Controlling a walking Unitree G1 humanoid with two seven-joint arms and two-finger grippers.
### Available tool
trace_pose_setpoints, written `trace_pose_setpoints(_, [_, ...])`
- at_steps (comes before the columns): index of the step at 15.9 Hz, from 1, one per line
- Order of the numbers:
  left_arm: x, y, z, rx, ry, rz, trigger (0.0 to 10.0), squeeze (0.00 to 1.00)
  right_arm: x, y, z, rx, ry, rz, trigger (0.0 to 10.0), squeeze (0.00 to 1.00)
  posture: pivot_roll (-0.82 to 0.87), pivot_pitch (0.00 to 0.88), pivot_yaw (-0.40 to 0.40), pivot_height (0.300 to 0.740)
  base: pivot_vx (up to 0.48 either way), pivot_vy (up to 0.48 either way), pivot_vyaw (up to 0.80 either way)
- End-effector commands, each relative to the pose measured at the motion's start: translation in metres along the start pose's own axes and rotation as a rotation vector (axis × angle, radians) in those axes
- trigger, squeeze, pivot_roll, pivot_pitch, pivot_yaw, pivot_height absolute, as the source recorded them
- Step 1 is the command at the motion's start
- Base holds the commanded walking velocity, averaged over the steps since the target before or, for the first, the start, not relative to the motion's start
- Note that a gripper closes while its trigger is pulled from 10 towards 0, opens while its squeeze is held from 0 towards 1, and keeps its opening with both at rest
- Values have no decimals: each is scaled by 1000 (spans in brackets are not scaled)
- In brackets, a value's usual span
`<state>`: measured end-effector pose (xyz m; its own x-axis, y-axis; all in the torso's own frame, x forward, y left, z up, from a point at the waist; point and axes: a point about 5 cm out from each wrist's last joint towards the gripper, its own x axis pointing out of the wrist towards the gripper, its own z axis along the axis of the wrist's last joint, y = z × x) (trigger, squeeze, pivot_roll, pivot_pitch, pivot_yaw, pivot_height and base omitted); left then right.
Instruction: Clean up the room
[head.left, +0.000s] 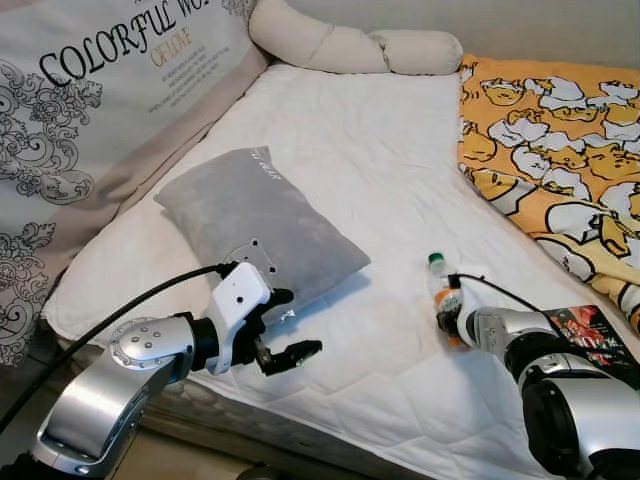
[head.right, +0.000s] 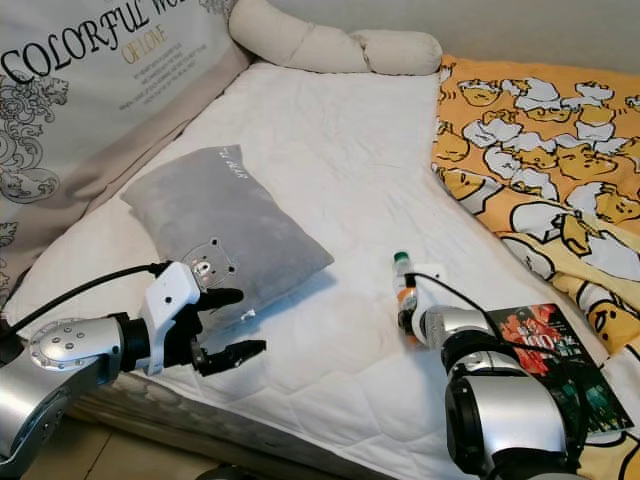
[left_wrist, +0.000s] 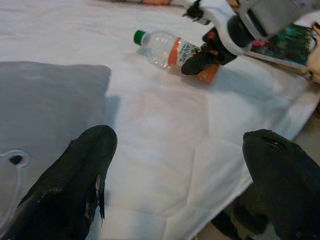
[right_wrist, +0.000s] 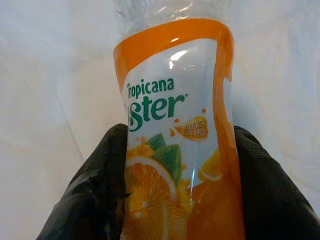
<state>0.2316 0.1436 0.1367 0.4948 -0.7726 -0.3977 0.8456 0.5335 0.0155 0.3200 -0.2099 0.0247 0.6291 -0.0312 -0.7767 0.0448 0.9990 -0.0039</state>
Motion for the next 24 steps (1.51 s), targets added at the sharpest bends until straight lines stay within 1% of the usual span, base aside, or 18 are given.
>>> trace_pose_setpoints(1, [-4,2,1,-10,-11,31,10000,0,-2,-3,13,46,-101,19,0,0,127,0,19,740,0,0,0])
trace_pose_setpoints(2, [-6,3,2,-29,-42,93,10000,0,-7,-5,26,99,-265,87,0,0,123,0,21,740,0,0,0])
trace_pose_setpoints(3, [-8,5,3,-35,-75,155,10000,0,-12,-5,33,131,-360,133,0,0,116,0,22,740,0,0,0])
trace_pose_setpoints(4, [-8,6,4,-36,-90,180,10000,0,-14,-5,36,147,-400,149,0,0,114,0,23,740,0,0,0])
trace_pose_setpoints(5, [-9,9,7,-28,-118,253,10000,0,-26,-3,45,210,-511,204,0,0,113,0,22,740,0,0,0])
trace_pose_setpoints(6, [-8,12,10,-16,-137,301,10000,0,-37,-1,49,205,-582,222,4196,0,105,0,26,740,0,0,0])
trace_pose_setpoints(7, [-10,21,20,-22,-210,447,10000,0,-73,11,57,164,-776,265,10000,0,85,0,38,740,0,0,0])
trace_pose_setpoints(8, [-10,22,21,-27,-222,470,10000,0,-79,13,58,153,-809,265,10000,0,82,0,39,740,0,0,0])
trace_pose_setpoints(9, [-11,24,25,-44,-252,542,10000,0,-93,18,55,143,-894,276,10000,0,71,0,43,740,0,0,800])
trace_pose_setpoints(10, [-11,24,28,-45,-270,579,10000,0,-101,21,51,122,-930,279,10000,0,65,0,48,740,0,0,800])
trace_pose_setpoints(12, [-11,21,28,-52,-279,638,10000,0,-109,31,32,84,-897,327,10000,0,56,0,54,740,0,0,800])
trace_pose_setpoints(14, [-13,18,24,-10,-252,687,10000,0,-120,46,11,44,-810,386,10000,0,58,0,52,740,0,0,800])
trace_pose_setpoints(15, [-14,19,20,-27,-243,719,10000,0,-122,51,4,29,-778,400,10000,0,57,0,52,740,0,0,800])
trace_pose_setpoints(16, [-17,19,16,-66,-241,756,10000,0,-124,56,-2,9,-748,407,10000,0,56,0,51,740,0,0,800])
trace_pose_setpoints(17, [-19,19,14,-73,-238,772,10000,0,-125,59,-5,2,-735,414,10000,0,57,0,50,740,0,0,800])
trace_pose_setpoints(19, [-20,16,11,-72,-221,788,10000,0,-126,59,-9,13,-713,406,10000,0,57,0,47,740,0,0,800])
trace_pose_setpoints(23, [-19,10,7,-95,-213,802,10000,0,-128,57,-11,-5,-669,396,10000,0,58,0,38,740,0,0,800])
trace_pose_setpoints(24, [-19,11,6,-85,-202,819,10000,0,-128,57,-12,-8,-657,396,10000,0,60,0,35,740,0,0,800])
